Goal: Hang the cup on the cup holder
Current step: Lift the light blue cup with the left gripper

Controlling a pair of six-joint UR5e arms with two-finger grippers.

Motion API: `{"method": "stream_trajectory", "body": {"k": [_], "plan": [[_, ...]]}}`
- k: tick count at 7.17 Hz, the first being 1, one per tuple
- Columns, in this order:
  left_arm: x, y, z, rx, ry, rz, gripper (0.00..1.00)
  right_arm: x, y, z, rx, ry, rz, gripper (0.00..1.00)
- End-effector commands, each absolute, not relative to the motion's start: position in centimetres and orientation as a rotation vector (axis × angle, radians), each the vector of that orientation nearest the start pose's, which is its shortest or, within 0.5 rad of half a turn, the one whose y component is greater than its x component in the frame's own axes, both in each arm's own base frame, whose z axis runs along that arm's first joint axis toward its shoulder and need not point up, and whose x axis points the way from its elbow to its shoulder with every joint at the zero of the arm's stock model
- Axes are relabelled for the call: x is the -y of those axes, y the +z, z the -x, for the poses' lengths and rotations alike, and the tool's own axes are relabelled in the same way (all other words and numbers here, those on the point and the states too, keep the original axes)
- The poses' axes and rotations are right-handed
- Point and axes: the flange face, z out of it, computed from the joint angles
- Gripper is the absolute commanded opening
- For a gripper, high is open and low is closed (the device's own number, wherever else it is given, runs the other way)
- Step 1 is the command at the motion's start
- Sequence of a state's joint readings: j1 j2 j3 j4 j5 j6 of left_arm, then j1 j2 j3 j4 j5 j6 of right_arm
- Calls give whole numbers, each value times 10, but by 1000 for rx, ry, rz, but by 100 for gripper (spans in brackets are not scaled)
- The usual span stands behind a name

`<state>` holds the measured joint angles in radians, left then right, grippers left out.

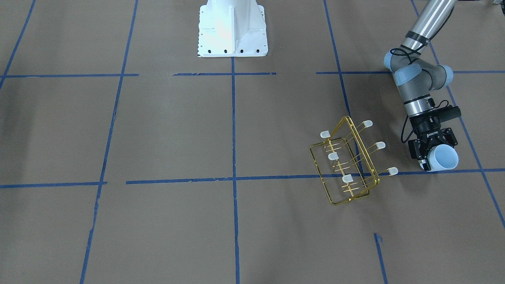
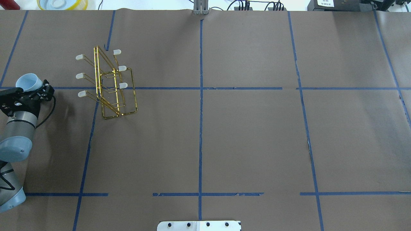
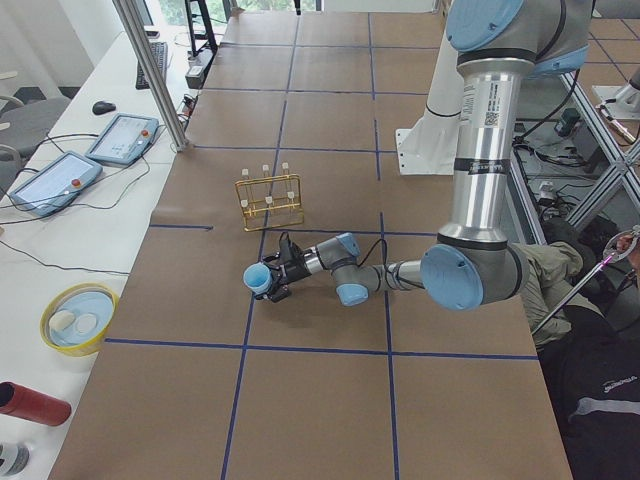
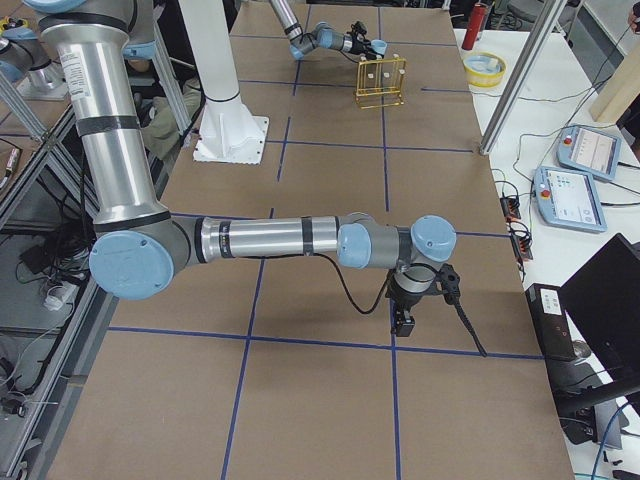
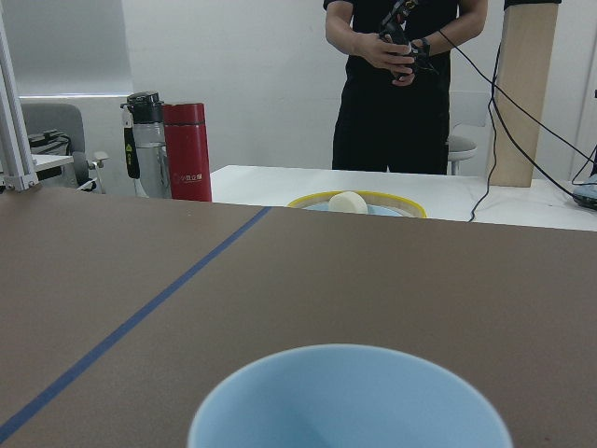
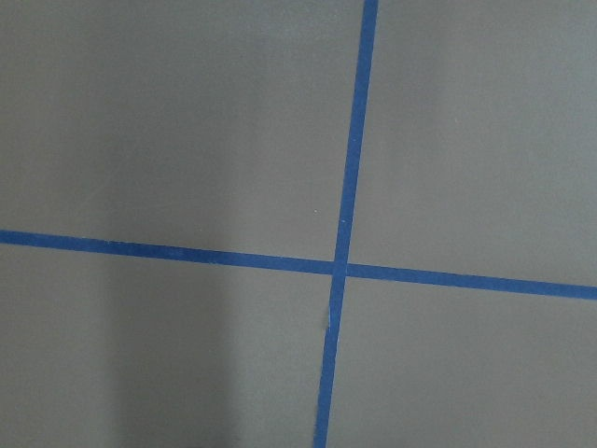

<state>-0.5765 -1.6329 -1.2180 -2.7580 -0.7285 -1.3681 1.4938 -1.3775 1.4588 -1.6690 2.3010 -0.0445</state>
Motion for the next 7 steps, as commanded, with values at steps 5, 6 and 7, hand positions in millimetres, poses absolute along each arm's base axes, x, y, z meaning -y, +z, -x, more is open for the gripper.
{"method": "stream_trajectory", "body": {"k": [5,6,7], "plan": [[448,665,-330,-516,-714,-1047,42,574,624,-23,730,-110,28,100],[448,664,-330,-516,-713,-1048,23,574,624,-23,730,-110,28,100],[449,659,-330,-525,-717,-1051,15,574,624,-23,730,-110,28,100]]}}
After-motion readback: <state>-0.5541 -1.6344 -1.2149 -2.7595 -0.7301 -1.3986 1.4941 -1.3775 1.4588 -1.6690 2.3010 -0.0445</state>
